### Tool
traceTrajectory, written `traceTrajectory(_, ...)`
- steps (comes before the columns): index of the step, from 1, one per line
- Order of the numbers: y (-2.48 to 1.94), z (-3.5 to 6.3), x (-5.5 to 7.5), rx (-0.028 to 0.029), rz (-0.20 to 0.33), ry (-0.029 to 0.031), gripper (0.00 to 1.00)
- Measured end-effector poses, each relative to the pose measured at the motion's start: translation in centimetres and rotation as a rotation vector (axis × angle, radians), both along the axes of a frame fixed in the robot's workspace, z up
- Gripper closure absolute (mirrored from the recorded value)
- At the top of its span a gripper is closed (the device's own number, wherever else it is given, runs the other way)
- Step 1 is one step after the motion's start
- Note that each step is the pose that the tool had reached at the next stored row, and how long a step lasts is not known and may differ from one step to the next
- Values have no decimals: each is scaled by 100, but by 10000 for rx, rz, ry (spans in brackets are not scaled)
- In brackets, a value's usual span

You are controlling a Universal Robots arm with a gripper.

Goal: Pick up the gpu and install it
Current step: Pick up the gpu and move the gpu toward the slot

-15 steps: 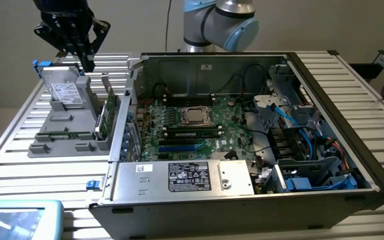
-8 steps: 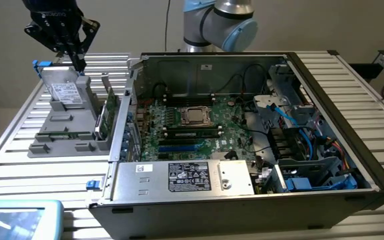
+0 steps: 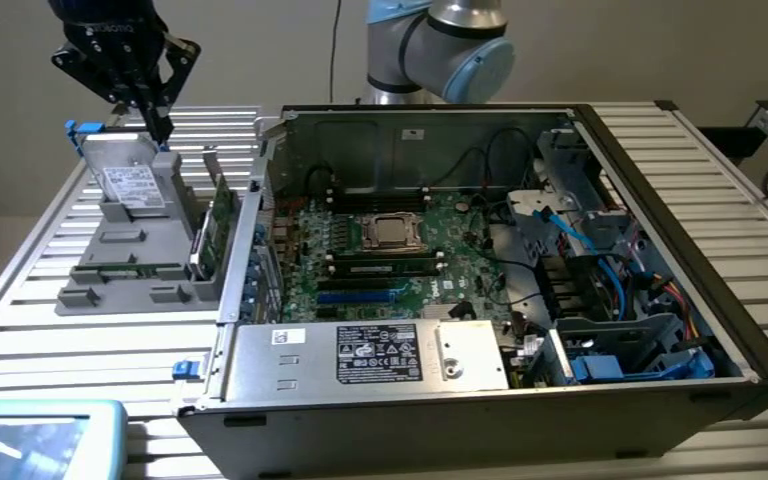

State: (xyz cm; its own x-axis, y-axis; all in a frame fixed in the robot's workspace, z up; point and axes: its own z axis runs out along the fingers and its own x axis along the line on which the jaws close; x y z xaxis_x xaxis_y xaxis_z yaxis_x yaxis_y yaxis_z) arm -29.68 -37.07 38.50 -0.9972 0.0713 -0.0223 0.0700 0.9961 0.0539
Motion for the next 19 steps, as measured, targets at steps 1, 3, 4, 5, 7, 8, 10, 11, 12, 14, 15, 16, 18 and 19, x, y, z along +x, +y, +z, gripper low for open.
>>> traceTrajectory(1,0,0,0,0,0,0,88)
traceTrajectory(3,0,0,0,-1,0,2,88)
traceTrajectory(4,0,0,0,-1,0,2,88)
traceTrajectory(5,0,0,0,-1,0,2,88)
traceTrajectory(7,0,0,0,-1,0,2,88)
traceTrajectory(8,0,0,0,-1,0,1,88)
traceTrajectory(10,0,0,0,1,0,0,88)
traceTrajectory(11,0,-1,-1,3,0,-5,88)
traceTrajectory(12,0,-1,-2,5,0,-9,81)
traceTrajectory(14,0,-1,-6,15,0,-16,75)
traceTrajectory(15,0,-1,-8,24,0,-19,68)
traceTrajectory(16,0,-2,-13,37,0,-25,68)
traceTrajectory(18,0,-10,-29,92,11,-54,63)
traceTrajectory(19,0,-17,-38,134,47,-74,56)
